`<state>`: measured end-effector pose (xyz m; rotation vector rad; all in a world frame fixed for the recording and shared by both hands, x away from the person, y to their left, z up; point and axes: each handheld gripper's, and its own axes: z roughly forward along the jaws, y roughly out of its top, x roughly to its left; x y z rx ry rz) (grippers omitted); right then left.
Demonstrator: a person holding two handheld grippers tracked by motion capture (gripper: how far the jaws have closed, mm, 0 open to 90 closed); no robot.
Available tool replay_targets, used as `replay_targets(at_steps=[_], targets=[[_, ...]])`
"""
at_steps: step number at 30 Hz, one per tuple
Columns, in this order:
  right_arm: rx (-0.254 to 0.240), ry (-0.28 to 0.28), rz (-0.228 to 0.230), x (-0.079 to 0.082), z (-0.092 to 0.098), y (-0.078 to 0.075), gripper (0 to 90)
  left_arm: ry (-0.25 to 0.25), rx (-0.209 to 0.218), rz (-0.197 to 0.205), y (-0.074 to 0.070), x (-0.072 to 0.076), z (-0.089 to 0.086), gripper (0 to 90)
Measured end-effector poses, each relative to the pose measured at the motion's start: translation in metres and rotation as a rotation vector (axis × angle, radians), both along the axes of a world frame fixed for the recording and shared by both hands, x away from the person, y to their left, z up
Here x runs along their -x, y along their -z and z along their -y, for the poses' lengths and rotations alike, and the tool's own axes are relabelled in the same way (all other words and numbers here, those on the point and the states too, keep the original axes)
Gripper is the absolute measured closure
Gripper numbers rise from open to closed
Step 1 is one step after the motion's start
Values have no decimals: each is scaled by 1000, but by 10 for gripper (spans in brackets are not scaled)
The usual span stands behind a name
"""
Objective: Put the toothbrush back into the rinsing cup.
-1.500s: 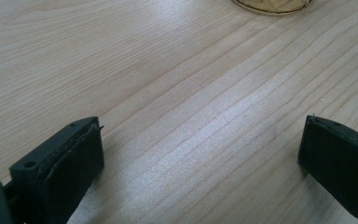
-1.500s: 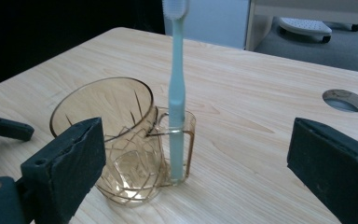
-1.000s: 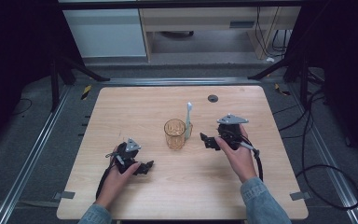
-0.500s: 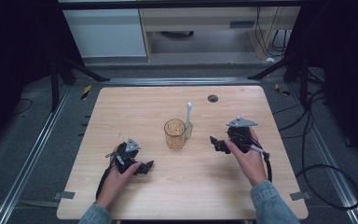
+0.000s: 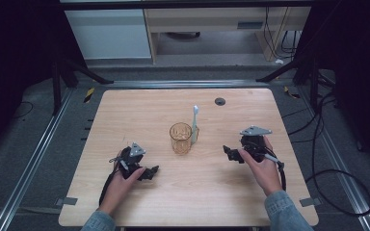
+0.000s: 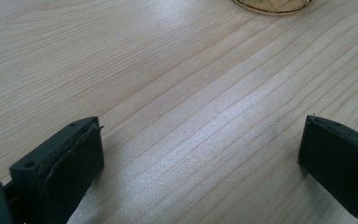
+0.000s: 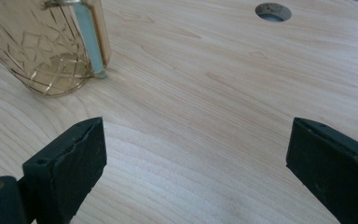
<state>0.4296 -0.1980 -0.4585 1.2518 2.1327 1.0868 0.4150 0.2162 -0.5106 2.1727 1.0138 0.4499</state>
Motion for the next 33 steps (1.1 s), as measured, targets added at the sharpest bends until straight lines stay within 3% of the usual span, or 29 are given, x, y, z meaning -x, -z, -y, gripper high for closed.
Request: replay_targets(at_steps=[20, 25, 33], targets=[[42, 32, -102, 7, 9, 42, 66, 0, 0, 0, 0, 0, 0, 0], [51, 48, -113, 6, 9, 52, 70, 0, 0, 0, 0, 0, 0, 0], [51, 68, -86, 6, 9, 55, 62, 0, -1, 0, 0, 0, 0, 0]])
